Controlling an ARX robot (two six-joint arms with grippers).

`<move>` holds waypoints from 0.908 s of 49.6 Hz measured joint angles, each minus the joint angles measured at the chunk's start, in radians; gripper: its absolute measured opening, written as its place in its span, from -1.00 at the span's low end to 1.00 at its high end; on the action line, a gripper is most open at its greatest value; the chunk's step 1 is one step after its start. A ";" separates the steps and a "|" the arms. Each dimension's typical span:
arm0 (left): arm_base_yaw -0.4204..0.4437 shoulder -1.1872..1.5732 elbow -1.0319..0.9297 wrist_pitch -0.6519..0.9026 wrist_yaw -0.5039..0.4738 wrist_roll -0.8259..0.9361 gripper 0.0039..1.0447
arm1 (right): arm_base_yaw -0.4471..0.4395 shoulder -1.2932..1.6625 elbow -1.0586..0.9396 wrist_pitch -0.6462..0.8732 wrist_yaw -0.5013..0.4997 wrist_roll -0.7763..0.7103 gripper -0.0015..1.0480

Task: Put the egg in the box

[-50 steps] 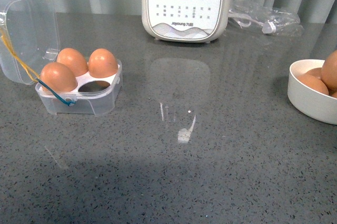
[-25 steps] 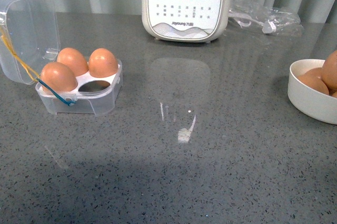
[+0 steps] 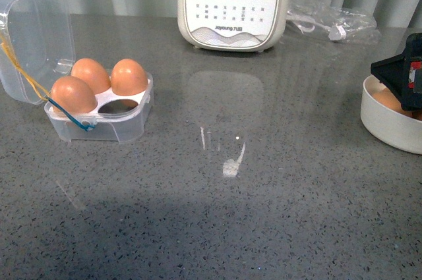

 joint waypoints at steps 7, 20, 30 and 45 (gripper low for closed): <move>0.000 0.000 0.000 0.000 0.000 0.000 0.88 | 0.000 0.014 0.006 -0.004 -0.002 -0.003 0.66; 0.000 0.000 0.000 0.000 0.000 0.000 0.88 | -0.014 0.002 0.001 -0.008 0.000 0.000 -0.23; 0.000 0.000 0.000 0.000 0.000 0.000 0.88 | -0.018 -0.048 -0.002 -0.022 -0.014 0.025 -0.24; 0.000 0.000 0.000 0.000 0.000 0.000 0.88 | 0.171 -0.039 0.222 -0.142 -0.113 0.318 -0.24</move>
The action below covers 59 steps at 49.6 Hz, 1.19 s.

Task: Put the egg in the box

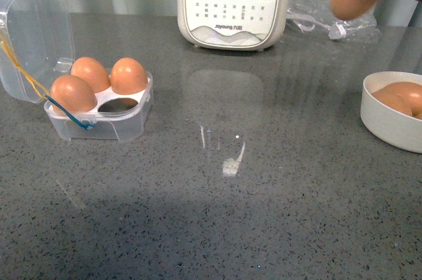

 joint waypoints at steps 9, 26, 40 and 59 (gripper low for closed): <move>0.000 0.000 0.000 0.000 0.000 0.000 0.88 | 0.196 0.175 0.162 -0.020 -0.013 0.093 -0.24; 0.000 0.000 0.000 0.000 0.000 0.000 0.88 | 0.365 0.367 0.373 -0.108 -0.023 0.188 -0.24; 0.000 0.000 0.000 0.000 0.000 0.000 0.88 | 0.406 0.428 0.422 -0.134 -0.022 0.188 -0.24; 0.000 0.000 0.000 0.000 0.000 0.000 0.88 | 0.410 0.444 0.427 -0.150 -0.010 0.183 -0.24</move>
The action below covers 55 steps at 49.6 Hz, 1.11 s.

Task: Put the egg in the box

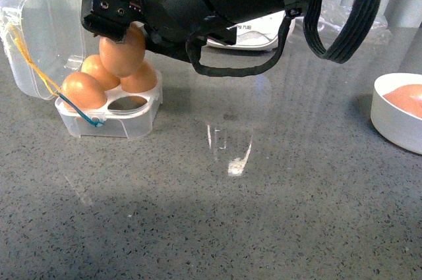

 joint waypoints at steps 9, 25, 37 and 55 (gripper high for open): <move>0.000 0.000 0.000 0.000 0.000 0.000 0.88 | 0.000 0.002 0.000 -0.005 0.001 -0.013 -0.24; 0.000 0.000 0.000 0.000 0.000 0.000 0.88 | 0.000 0.021 0.000 -0.023 -0.006 -0.019 -0.05; 0.000 0.000 0.000 0.000 0.000 0.000 0.88 | -0.003 0.013 -0.011 0.011 -0.004 -0.017 0.84; 0.000 0.000 0.000 0.000 0.000 0.000 0.88 | -0.049 -0.150 -0.145 0.074 0.007 0.005 0.87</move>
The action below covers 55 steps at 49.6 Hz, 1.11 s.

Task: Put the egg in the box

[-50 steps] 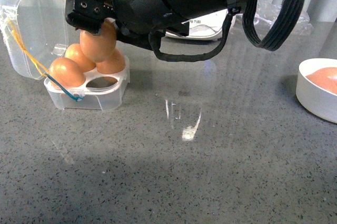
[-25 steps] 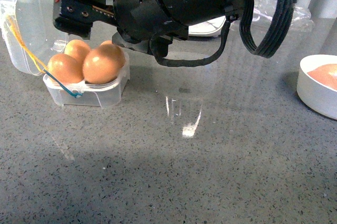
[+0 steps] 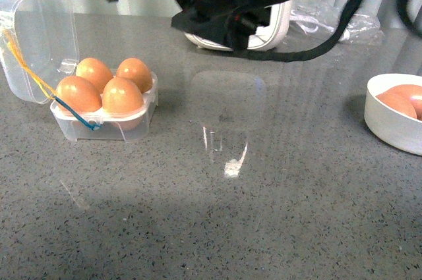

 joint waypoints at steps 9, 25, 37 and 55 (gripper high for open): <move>0.000 0.000 0.000 0.000 0.000 0.000 0.88 | -0.051 -0.167 -0.138 0.025 0.031 -0.002 0.87; 0.000 0.000 0.000 0.000 0.000 0.000 0.88 | -0.166 -0.459 -0.398 -0.014 0.289 -0.027 0.87; 0.000 0.000 0.000 0.000 -0.002 0.000 0.88 | -0.190 -0.534 -0.632 0.388 0.674 -0.319 0.28; 0.000 0.000 0.000 0.000 0.000 0.000 0.88 | -0.351 -0.776 -0.908 0.421 0.531 -0.409 -0.86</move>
